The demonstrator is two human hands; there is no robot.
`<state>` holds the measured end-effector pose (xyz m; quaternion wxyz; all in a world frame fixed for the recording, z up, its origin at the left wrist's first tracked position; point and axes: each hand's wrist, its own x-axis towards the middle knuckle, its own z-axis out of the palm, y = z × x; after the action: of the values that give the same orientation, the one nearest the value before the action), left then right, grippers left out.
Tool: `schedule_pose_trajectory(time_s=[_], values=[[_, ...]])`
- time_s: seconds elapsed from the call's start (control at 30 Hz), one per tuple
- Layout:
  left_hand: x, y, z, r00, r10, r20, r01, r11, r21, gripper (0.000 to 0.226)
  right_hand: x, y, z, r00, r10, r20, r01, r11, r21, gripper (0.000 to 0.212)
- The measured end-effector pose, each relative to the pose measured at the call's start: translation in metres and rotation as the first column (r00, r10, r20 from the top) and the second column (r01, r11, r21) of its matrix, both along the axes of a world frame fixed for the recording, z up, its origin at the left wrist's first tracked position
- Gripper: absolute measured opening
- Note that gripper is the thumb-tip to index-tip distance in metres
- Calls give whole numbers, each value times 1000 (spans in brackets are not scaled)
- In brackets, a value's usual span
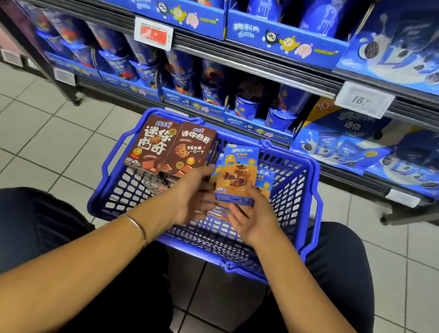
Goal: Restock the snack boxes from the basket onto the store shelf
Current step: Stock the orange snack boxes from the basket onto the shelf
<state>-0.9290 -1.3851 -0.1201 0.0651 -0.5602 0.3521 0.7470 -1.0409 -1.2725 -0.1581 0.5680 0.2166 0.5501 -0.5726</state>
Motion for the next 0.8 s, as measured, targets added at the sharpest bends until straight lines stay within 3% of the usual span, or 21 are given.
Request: schedule_pose_trajectory(time_s=[0.1,0.2,0.3,0.4,0.5,0.6,0.7,0.8], values=[[-9,-10,5,992,-24,-125,19,999,-37,57,-2,12,13,996,43,-77,-48,996,-70,26],[-22,-15,11,965,3,-263,-25,996,-81,40,0,13,26,978,123,-171,-150,977,-153,32],[-29,-22,8,953,74,-293,-126,979,-162,32,1,14,29,943,196,-270,-254,946,-200,47],[-33,-29,4,948,115,-296,-178,964,-196,30,-1,19,19,971,177,-162,-210,952,-221,67],[-40,-26,1,941,162,-296,-215,964,-156,25,-4,26,-8,996,74,-43,-74,997,-6,50],[-46,-17,-2,946,152,-286,-205,964,-167,51,-1,26,-27,1000,0,-21,5,978,208,25],[-48,-8,-5,948,152,-281,-198,970,-140,59,0,21,-40,997,-80,-7,79,965,251,17],[-47,-4,-7,952,161,-262,-205,967,-151,59,2,15,-47,987,-117,-112,142,954,263,6]])
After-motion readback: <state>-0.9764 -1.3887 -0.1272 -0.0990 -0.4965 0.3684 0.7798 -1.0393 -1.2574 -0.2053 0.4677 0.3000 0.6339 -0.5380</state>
